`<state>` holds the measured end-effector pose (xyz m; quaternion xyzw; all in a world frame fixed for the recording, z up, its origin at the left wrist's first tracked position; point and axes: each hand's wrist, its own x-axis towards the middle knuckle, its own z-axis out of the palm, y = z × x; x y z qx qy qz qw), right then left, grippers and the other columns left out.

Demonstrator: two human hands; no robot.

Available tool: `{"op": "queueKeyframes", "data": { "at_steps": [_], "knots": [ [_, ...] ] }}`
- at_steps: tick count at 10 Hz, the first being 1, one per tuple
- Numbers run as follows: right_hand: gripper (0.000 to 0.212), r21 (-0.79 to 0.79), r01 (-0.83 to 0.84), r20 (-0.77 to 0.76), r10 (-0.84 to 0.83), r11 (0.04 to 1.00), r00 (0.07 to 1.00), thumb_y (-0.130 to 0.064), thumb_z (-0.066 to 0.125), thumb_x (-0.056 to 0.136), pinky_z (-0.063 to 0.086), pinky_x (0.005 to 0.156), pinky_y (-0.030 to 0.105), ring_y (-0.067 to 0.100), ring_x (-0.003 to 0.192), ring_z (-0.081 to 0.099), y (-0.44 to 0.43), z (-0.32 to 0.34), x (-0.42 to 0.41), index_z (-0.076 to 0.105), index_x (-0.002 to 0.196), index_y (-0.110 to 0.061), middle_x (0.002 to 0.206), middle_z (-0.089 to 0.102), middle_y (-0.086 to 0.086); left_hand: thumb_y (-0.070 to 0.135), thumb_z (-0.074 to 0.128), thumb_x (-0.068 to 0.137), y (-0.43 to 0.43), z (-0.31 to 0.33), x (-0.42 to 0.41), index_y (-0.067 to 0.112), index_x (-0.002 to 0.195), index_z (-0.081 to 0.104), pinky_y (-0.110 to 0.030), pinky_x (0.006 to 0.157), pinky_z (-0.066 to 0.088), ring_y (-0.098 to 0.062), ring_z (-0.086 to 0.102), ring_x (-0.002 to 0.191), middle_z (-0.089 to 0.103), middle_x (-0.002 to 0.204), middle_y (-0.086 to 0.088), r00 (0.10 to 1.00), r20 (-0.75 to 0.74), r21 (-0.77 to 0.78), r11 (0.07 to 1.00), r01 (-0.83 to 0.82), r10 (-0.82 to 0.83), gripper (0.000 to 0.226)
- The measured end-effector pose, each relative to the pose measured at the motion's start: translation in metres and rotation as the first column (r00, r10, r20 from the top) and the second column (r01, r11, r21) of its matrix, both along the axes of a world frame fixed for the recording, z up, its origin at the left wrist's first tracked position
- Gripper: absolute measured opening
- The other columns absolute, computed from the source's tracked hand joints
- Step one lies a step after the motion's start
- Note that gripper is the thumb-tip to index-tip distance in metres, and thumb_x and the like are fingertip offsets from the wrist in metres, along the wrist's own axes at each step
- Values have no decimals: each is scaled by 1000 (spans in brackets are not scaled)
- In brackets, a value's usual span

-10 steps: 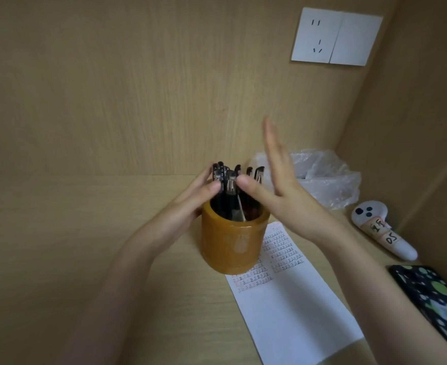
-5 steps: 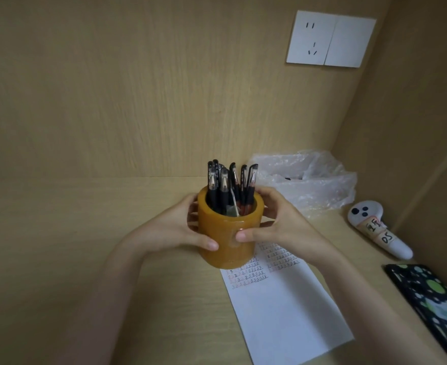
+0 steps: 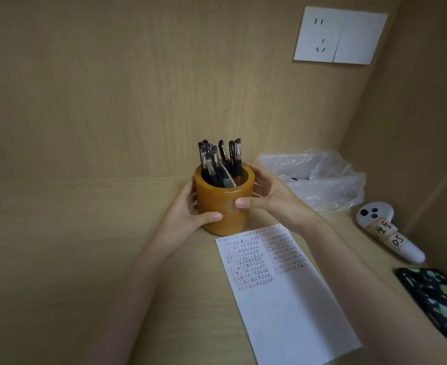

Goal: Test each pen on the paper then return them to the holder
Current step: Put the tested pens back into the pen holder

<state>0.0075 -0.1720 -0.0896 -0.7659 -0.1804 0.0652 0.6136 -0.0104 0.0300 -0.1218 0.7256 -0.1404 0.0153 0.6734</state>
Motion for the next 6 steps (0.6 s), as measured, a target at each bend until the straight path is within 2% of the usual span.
{"op": "queueKeyframes", "data": {
  "at_steps": [2,3,4,5,6],
  "knots": [
    [84,1,-24,-10,24,1000,1000,-11,80,71,41,107,38,12,123,54,-4,-13,9,38,142,-22,138,53,-4,0,74,71,-1,-7,5,26,142,27,-5,71,47,3,48,108,45,124,17,999,-34,-1,1000,6,-6,89],
    [84,20,-25,-23,25,999,999,-14,81,71,41,108,41,13,124,53,-5,-18,12,37,143,-23,138,53,-3,-2,72,73,-2,-8,7,26,142,26,-4,69,45,10,47,100,45,116,23,999,-42,-2,1000,0,0,87],
    [82,18,-32,-45,33,999,998,-15,79,73,41,108,42,15,125,53,-5,-18,10,37,144,-22,138,53,-1,2,73,72,-1,-9,8,27,143,24,-5,70,46,5,46,106,42,121,20,999,-43,8,1000,5,-4,89],
    [82,-42,-28,-44,27,999,999,-19,80,73,40,108,41,14,126,51,-5,-20,8,37,144,-21,141,51,-2,13,77,68,2,-13,6,25,145,22,-6,77,44,-2,41,121,38,135,14,998,-57,64,997,31,-27,94],
    [93,-6,119,-30,-119,993,992,-22,78,74,40,103,29,13,130,44,-4,-7,-8,24,149,-20,150,37,-3,34,78,56,13,0,3,24,147,19,-19,100,32,-9,29,137,27,151,6,998,-48,125,991,-44,50,109]
  ]
}}
